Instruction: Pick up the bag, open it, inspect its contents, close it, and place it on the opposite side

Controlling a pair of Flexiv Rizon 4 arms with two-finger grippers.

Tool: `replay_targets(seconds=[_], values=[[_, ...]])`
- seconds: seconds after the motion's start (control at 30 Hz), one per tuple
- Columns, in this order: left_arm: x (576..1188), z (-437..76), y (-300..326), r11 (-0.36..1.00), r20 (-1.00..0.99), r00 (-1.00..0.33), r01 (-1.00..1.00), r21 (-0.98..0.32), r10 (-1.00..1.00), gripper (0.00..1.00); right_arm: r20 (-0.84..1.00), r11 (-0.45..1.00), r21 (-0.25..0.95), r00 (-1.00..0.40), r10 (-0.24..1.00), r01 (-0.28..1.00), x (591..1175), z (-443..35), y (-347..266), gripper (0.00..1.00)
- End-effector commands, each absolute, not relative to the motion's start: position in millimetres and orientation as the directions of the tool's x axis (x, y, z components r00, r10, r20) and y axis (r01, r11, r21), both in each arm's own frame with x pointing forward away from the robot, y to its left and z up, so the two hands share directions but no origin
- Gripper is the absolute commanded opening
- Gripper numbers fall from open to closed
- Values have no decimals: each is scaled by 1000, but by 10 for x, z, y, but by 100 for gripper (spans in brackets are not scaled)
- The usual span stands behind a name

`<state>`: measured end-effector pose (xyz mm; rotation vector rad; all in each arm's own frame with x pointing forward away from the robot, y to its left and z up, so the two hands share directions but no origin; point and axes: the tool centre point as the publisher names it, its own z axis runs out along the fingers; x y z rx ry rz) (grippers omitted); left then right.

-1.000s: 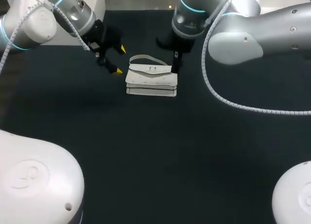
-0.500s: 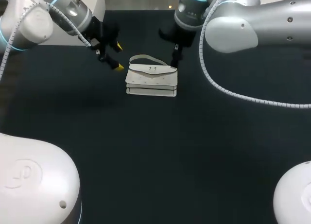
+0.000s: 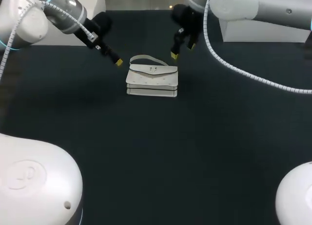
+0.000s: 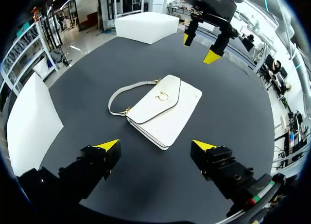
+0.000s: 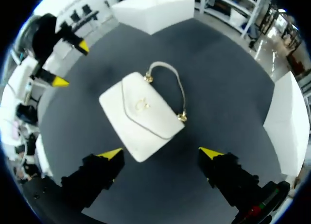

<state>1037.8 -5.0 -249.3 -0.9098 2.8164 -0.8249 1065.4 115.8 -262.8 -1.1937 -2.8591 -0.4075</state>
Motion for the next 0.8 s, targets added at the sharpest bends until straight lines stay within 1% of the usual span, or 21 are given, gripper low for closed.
replay_targets(seconds=[0.03,0.13,0.23,0.3,0.53,0.67,0.8], values=[[10409,-2490,30,181,451,-348,-910,-373,-822,100,435,253,160,-298,849,954,10711,-2685,1090,100],[10440,-2529,77,78,525,-259,-937,-341,-810,100,497,159,159,-218,840,974,10733,-2741,1024,100],[10476,-2579,124,18,570,-203,-950,-313,-796,100,544,93,158,-166,823,983,10756,-2792,982,100],[10494,-2604,153,-28,601,-166,-954,-300,-782,100,556,66,163,-148,818,984,10766,-2817,977,100],[10555,-2714,229,-177,733,-17,-966,-187,-681,100,627,-41,155,-66,777,987,10759,-2878,964,100],[10618,-2748,200,-212,766,49,-970,-115,-642,100,665,-107,137,-12,747,985,10713,-2889,931,100],[10673,-2728,139,-208,802,82,-977,-54,-592,100,676,-144,141,10,737,979,10656,-2872,919,100]])
